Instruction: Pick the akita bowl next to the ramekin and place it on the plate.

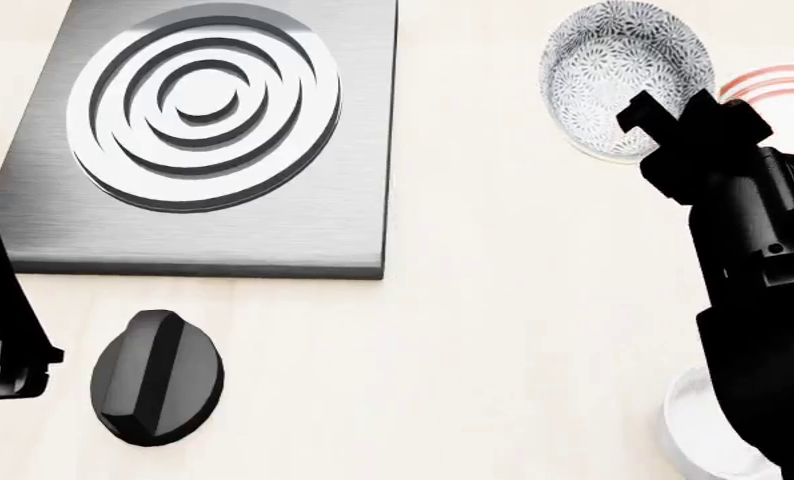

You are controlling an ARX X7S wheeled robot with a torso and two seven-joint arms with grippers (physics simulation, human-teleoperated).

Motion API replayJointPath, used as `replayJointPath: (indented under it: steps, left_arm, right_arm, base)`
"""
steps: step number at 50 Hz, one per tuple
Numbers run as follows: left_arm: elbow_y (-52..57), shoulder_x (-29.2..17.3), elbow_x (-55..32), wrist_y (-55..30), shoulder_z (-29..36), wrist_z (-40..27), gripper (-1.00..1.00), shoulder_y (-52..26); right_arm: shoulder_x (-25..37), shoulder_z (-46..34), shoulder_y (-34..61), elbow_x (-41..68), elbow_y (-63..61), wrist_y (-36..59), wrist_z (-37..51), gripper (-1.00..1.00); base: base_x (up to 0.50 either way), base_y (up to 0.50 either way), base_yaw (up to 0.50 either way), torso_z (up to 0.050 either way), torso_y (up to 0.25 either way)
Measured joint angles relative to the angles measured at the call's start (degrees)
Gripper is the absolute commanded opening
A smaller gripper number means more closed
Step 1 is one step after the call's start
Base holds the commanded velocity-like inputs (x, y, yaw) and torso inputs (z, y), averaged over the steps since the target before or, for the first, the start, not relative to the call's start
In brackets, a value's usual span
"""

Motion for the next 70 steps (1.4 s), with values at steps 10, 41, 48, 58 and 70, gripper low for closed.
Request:
replayJointPath:
  steps: [10,41,48,58,70]
  left_arm:
    - [0.1,-0.1,-0.1,0.1,0.2,-0.1,1.00,0.2]
    - [0.9,-0.6,-1.2,0.0,-0.1,-0.7,1.00,0.1]
    - [0.9,-0.7,-1.5,-0.2,-0.1,-0.8,1.00,-0.1]
    - [1.0,-0.8,-1.6,-0.3,-0.1,-1.0,1.00,-0.2]
    - [0.9,-1.0,-1.7,-0.1,-0.3,-1.2,1.00,-0.3]
  right_arm:
    - [0.2,0.3,2.0,-1.7,4.0,-1.8,0.1,-1.00]
    - [3.2,0.5,6.4,-5.7,12.3,-4.3,0.8,-1.00]
    - [3.8,0.9,6.9,-6.1,14.0,-4.7,1.0,-1.00]
    - [4.5,1.8,7.3,-6.2,15.9,-5.4,1.1,-1.00]
    - [5.6,2.9,7.3,-6.2,17.5,-5.8,1.6,-1.00]
  base:
    - [0.00,0.00,0.00,0.000,0.000]
    - [0.00,0.00,0.00,0.000,0.000]
    - [0.00,0.00,0.00,0.000,0.000]
    - [0.00,0.00,0.00,0.000,0.001]
    - [0.00,0.00,0.00,0.000,0.000]
